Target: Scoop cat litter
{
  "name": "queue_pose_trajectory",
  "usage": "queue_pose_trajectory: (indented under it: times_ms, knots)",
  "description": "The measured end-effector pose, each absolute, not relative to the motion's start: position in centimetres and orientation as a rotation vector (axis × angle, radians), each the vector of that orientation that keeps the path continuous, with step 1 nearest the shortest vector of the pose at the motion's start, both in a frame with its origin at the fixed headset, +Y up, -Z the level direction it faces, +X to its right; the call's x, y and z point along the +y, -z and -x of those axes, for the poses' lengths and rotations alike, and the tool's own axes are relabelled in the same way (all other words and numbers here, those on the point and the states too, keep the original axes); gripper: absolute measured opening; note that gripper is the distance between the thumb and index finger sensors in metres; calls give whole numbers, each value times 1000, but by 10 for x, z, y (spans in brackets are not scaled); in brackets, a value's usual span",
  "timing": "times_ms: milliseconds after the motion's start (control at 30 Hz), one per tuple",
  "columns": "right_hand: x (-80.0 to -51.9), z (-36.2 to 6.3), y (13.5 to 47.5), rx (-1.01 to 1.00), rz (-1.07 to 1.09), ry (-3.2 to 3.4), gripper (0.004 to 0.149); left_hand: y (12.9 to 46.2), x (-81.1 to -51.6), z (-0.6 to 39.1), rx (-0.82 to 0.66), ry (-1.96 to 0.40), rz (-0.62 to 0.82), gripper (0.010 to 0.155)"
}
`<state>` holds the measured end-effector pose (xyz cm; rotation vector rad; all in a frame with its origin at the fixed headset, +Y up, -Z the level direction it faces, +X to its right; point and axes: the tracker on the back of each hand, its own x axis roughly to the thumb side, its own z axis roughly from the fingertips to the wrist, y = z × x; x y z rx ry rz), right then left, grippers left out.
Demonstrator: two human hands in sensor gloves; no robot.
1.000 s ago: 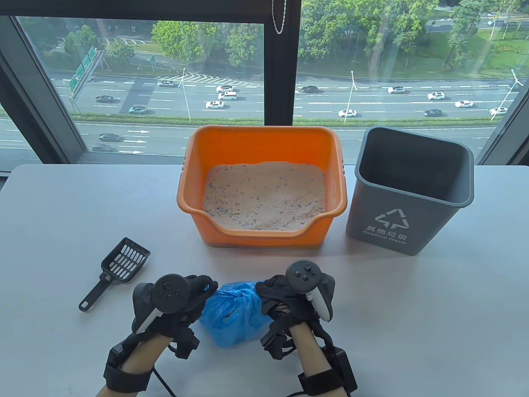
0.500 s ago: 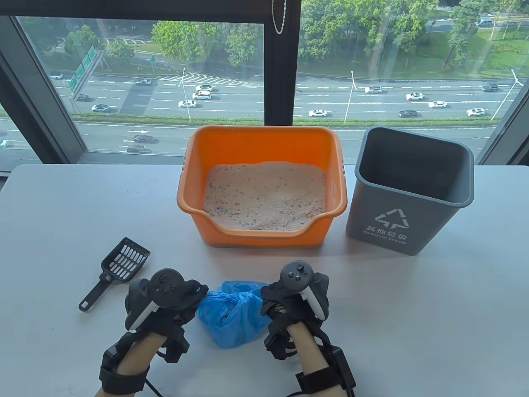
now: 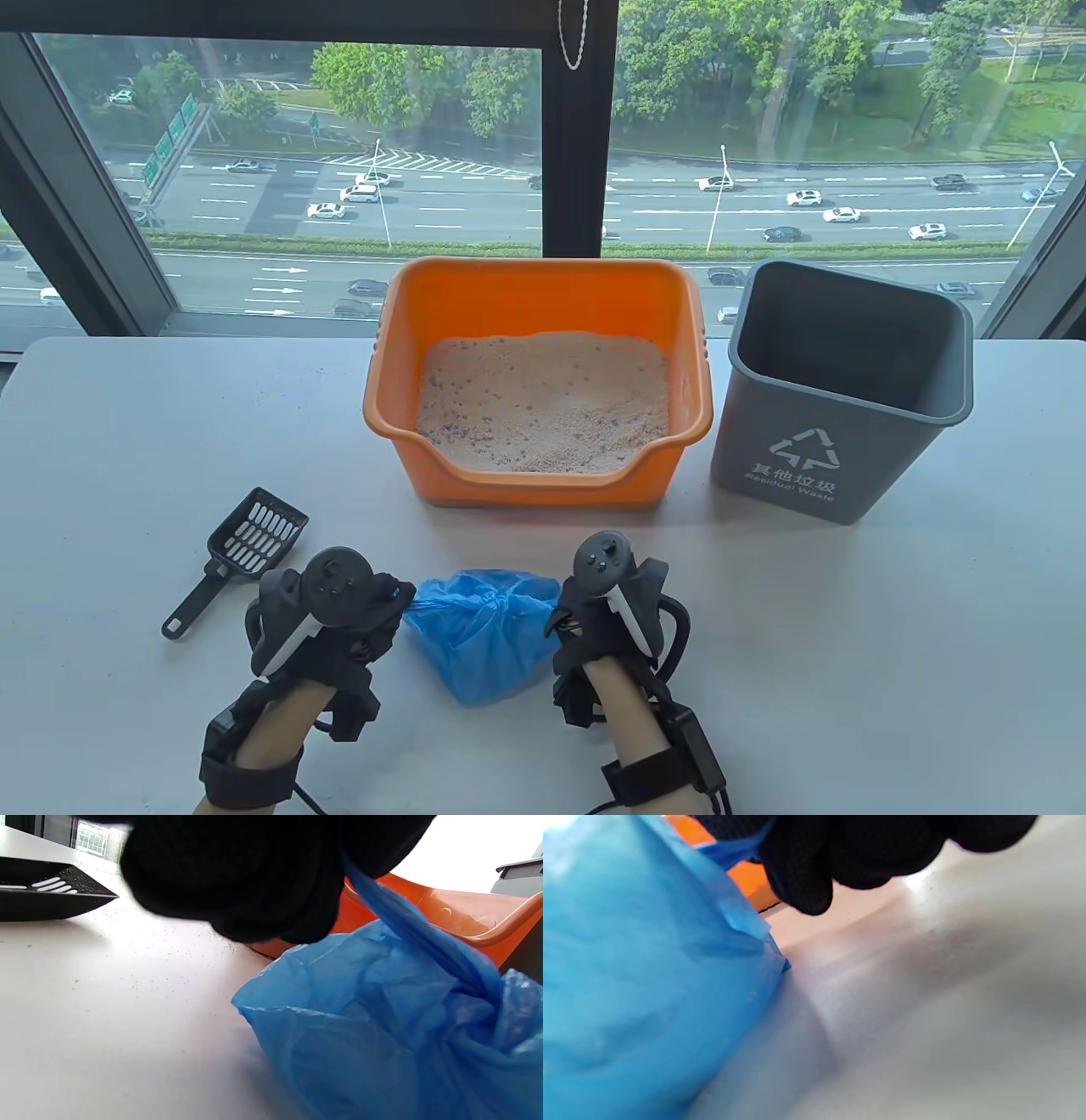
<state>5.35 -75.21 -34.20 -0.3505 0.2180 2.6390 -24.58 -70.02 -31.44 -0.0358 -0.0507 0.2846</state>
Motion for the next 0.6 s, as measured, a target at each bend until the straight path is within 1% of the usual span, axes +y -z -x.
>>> queue_pose_trajectory:
  times_ms: [233, 333, 367, 467, 533, 600]
  knots:
    - [-750, -52, 341, 156, 347, -2713, 30, 314, -704, 244, -49, -241, 54, 40]
    - [-752, -60, 343, 158, 245, -2679, 31, 312, -705, 236, -71, -181, 1, 40]
    - [-752, -64, 342, 147, 249, -2648, 31, 311, -705, 234, -77, -172, -5, 40]
    - [-740, -74, 335, -61, 317, -2538, 35, 307, -705, 227, -105, -176, -78, 42]
    - [-727, -73, 327, -189, 317, -2525, 45, 305, -703, 227, -93, -160, -113, 47]
    - [-716, -65, 320, -297, 255, -2542, 53, 305, -703, 229, -97, -181, -129, 55]
